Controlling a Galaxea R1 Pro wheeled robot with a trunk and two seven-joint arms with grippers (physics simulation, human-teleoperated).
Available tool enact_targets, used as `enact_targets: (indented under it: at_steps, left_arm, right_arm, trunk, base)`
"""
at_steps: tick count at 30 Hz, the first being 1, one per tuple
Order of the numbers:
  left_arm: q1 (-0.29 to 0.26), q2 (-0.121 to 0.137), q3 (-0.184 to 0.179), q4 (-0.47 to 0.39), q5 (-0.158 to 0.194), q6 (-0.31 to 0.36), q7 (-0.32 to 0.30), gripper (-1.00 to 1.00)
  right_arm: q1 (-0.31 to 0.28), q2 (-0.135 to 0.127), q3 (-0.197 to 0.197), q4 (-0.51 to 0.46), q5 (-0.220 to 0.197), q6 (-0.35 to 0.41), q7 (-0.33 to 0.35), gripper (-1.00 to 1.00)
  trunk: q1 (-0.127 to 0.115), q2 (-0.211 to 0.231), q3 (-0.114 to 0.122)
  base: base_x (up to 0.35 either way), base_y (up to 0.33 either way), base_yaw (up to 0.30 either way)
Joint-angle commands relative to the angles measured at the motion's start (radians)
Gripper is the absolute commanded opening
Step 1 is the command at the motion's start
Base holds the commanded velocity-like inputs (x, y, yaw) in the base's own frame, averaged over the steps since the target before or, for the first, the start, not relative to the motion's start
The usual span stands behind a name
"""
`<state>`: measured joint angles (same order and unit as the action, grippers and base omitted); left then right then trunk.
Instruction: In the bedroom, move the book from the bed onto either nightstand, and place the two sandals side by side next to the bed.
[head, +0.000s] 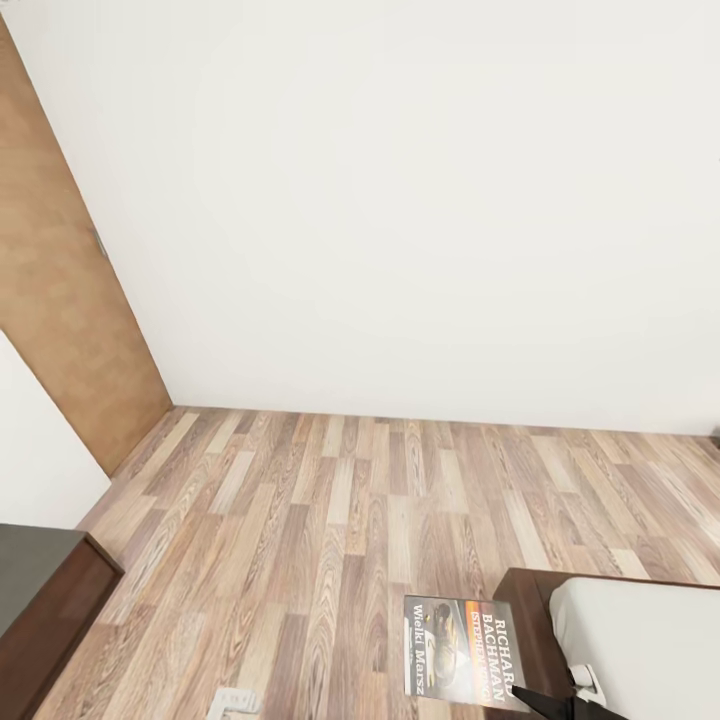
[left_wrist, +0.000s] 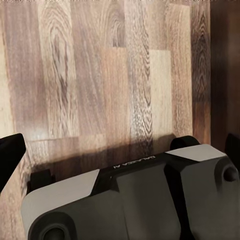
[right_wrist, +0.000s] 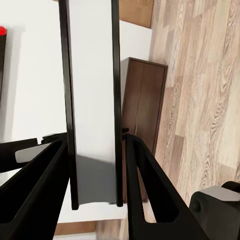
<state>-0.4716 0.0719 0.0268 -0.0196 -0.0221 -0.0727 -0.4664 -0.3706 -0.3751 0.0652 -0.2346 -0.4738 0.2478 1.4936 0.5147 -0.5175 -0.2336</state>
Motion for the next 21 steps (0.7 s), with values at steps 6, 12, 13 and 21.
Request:
enact_targets:
  at_steps: [6,12,13,21]
  left_arm:
    - [-0.001,0.000,0.002,0.001,-0.002,-0.004,-0.003,1.00]
    - [-0.001,0.000,0.002,0.001,-0.002,-0.004,-0.003,1.00]
    - [-0.001,0.000,0.002,0.001,-0.002,-0.004,-0.003,1.00]
    - [-0.001,0.000,0.002,0.001,-0.002,-0.004,-0.003,1.00]
  right_arm:
    - [-0.001,-0.001,0.007,0.000,-0.008,-0.005,0.002,-1.00]
    - [-0.001,-0.002,0.007,0.000,-0.008,-0.007,0.002,-1.00]
    - [-0.001,-0.001,0.007,0.000,-0.008,-0.007,0.002,-1.00]
    - [-0.001,-0.002,0.007,0.000,-0.008,-0.008,0.002,-1.00]
  trunk:
    - [0.000,-0.001,0.008]
    - [0.000,-0.001,0.018]
    - [0.000,-0.001,0.019]
    - [0.000,-0.001,0.032]
  base:
    - [0.000,0.000,0.000]
    - [0.000,0.000,0.000]
    - [0.000,0.000,0.000]
    - [0.000,0.000,0.000]
